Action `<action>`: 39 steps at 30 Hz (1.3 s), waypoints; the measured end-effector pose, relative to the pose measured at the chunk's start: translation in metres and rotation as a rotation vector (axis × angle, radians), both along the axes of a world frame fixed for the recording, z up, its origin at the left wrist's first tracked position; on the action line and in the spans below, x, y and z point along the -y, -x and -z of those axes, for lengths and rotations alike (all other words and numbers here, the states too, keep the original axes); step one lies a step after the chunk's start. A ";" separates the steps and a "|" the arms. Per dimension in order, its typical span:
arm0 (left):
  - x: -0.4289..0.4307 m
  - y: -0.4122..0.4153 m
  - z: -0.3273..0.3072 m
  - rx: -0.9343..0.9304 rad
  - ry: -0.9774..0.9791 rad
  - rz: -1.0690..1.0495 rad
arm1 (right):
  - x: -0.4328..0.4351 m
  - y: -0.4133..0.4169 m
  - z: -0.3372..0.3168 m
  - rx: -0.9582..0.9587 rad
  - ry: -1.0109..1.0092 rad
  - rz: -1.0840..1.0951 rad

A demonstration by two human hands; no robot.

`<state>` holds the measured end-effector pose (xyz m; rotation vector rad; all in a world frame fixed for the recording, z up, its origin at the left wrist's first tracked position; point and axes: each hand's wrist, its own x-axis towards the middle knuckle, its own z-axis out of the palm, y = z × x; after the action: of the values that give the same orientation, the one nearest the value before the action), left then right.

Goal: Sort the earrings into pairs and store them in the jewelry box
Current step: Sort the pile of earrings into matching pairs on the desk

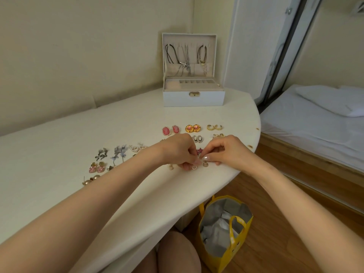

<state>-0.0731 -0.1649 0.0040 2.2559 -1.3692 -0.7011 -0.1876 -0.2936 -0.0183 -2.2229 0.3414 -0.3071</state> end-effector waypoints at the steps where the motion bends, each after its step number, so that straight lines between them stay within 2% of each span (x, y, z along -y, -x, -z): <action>1: 0.001 0.001 0.001 0.012 0.011 -0.002 | 0.000 0.000 0.001 -0.001 -0.001 0.001; 9: 0.001 0.003 0.001 0.206 0.057 0.024 | 0.001 -0.001 0.004 0.001 0.006 0.008; 21: -0.005 0.000 -0.006 0.213 0.179 -0.014 | -0.002 0.003 0.000 0.026 -0.060 0.010; 28: -0.011 0.004 0.001 0.274 0.073 0.058 | -0.004 0.007 0.000 0.009 -0.112 -0.008; 36: -0.014 0.005 0.002 0.267 0.142 0.094 | -0.007 0.010 -0.001 0.002 -0.070 0.002; 39: -0.023 -0.009 -0.009 0.311 0.250 0.022 | -0.001 0.014 -0.005 0.065 -0.045 0.069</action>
<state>-0.0646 -0.1416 0.0129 2.2128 -1.5273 -0.1738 -0.2017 -0.2924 -0.0134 -2.1548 0.3863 -0.4043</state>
